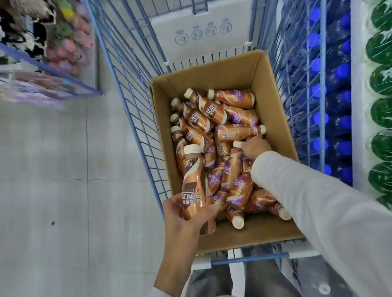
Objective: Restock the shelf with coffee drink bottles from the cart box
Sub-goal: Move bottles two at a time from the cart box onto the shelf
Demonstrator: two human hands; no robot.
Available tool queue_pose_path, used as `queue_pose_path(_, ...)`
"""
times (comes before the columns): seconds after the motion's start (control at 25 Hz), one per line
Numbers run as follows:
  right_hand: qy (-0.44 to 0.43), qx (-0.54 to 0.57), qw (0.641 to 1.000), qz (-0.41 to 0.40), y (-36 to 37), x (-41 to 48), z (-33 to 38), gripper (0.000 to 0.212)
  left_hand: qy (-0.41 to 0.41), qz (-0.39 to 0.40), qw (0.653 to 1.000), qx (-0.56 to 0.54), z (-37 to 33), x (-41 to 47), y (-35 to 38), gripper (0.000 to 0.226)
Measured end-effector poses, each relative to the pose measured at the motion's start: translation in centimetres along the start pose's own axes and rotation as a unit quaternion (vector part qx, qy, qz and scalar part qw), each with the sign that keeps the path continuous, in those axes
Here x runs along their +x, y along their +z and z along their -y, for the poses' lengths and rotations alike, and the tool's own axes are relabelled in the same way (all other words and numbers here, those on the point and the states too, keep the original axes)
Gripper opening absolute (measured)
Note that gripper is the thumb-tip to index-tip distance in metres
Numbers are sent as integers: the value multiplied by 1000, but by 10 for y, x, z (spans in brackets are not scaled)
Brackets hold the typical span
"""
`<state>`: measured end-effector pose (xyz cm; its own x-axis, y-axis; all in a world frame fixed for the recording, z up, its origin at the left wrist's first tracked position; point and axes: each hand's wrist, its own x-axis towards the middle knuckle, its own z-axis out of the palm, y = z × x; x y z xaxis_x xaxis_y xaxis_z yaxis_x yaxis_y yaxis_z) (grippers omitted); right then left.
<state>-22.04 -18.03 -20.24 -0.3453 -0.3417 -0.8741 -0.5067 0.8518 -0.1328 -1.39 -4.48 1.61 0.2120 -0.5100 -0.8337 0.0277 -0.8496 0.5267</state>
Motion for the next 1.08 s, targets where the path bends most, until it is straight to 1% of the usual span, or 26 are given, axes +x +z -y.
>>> queue_pose_path(0.08,0,51,999,-4,2,0,-3,59,1,2,1000,6,-2,5,-4,89)
queue_pose_path(0.12,-5,90,996,4,0,-7,-5,58,-2,5,1000,10,-3,7,-5,94)
queue_pose_path(0.16,-6,133,991,14,-4,-18,-8,62,-5,10,1000,14,-5,8,-7,95)
queue_pose_path(0.24,14,237,971,37,-14,-52,-17,68,2,28,999,18,-12,9,-8,86)
queue_pose_path(0.32,55,370,923,88,-23,-97,-33,66,10,58,998,20,-18,7,-6,80)
queue_pose_path(0.36,61,429,892,125,-28,-121,-41,67,12,73,997,15,-23,5,-5,79)
queue_pose_path(0.4,57,483,859,158,-31,-144,-49,73,15,87,996,4,-28,2,-3,80)
queue_pose_path(0.48,26,575,795,191,-41,-184,-67,82,28,125,992,0,-42,-6,3,87)
queue_pose_path(0.56,-37,636,743,203,-50,-222,-82,79,53,174,983,26,-55,-17,13,93)
queue_pose_path(0.6,-75,656,723,204,-55,-241,-87,77,70,199,977,38,-61,-23,19,91)
queue_pose_path(0.68,-135,697,684,171,-69,-276,-103,77,105,246,962,54,-74,-41,35,86)
queue_pose_path(0.76,-171,723,660,109,-85,-305,-119,72,126,285,948,70,-81,-62,52,91)
queue_pose_path(0.8,-181,732,653,75,-93,-321,-128,65,135,310,938,77,-81,-74,59,88)
queue_pose_path(0.84,-188,739,645,42,-101,-338,-139,60,148,338,926,82,-81,-90,67,78)
queue_pose_path(0.92,-202,760,618,-7,-114,-367,-160,54,163,378,908,74,-82,-120,83,54)
queue_pose_path(0.96,-209,767,606,-32,-120,-381,-174,54,161,393,903,68,-78,-138,93,48)
queue_pose_path(1.04,-231,771,589,-74,-130,-414,-213,59,168,431,883,84,-65,-177,113,49)
queue_pose_path(1.08,-245,767,587,-89,-134,-430,-233,64,175,451,869,99,-59,-198,122,49)
